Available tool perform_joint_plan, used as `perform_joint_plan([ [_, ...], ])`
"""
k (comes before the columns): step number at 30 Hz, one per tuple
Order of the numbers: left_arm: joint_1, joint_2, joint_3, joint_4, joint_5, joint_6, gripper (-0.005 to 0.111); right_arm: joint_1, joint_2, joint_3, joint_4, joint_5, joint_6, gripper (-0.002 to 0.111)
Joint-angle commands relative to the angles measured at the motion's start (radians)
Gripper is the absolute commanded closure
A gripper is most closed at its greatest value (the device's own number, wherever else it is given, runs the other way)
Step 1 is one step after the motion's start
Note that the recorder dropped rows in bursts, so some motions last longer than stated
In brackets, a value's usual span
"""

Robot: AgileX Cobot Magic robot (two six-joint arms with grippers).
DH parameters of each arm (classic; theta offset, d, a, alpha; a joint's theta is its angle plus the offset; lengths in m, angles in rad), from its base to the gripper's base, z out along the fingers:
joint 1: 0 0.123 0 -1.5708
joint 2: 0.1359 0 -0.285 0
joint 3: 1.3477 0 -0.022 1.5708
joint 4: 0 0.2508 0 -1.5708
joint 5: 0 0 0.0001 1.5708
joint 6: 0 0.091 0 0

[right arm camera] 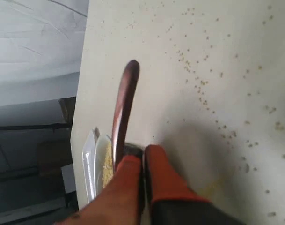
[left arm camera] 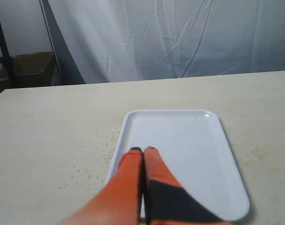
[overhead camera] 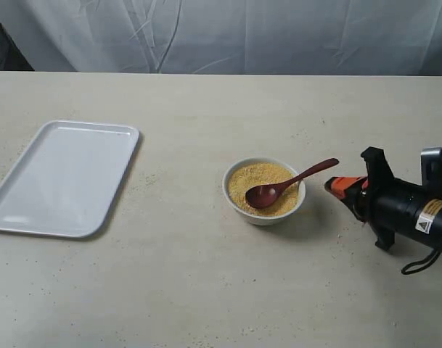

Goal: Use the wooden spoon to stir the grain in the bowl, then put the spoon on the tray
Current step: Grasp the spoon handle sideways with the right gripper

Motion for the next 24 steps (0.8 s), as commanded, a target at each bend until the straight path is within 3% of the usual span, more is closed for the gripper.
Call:
perform_joint_plan([
  [1, -0.004, -0.005, 0.002, 0.004, -0.005, -0.004, 0.107, -0.007, 0.047, -0.040, 0.001, -0.043, -0.001, 0.085],
  [4, -0.004, -0.005, 0.002, 0.004, -0.005, -0.004, 0.107, -0.007, 0.051, -0.058, 0.004, -0.048, 0.001, 0.068],
  [6, -0.004, -0.005, 0.002, 0.004, -0.005, -0.004, 0.107, -0.007, 0.051, -0.062, 0.025, -0.053, 0.001, 0.063],
  [18, -0.004, -0.005, 0.002, 0.004, -0.009, -0.004, 0.107, 0.047, 0.119, -0.176, 0.062, -0.020, 0.019, 0.064],
  [20, -0.004, -0.005, 0.002, 0.004, -0.009, -0.004, 0.107, 0.065, 0.119, -0.178, 0.083, -0.018, 0.019, 0.066],
  [24, -0.004, -0.005, 0.002, 0.004, -0.009, -0.004, 0.107, 0.087, 0.119, -0.178, 0.120, -0.011, 0.017, 0.094],
])
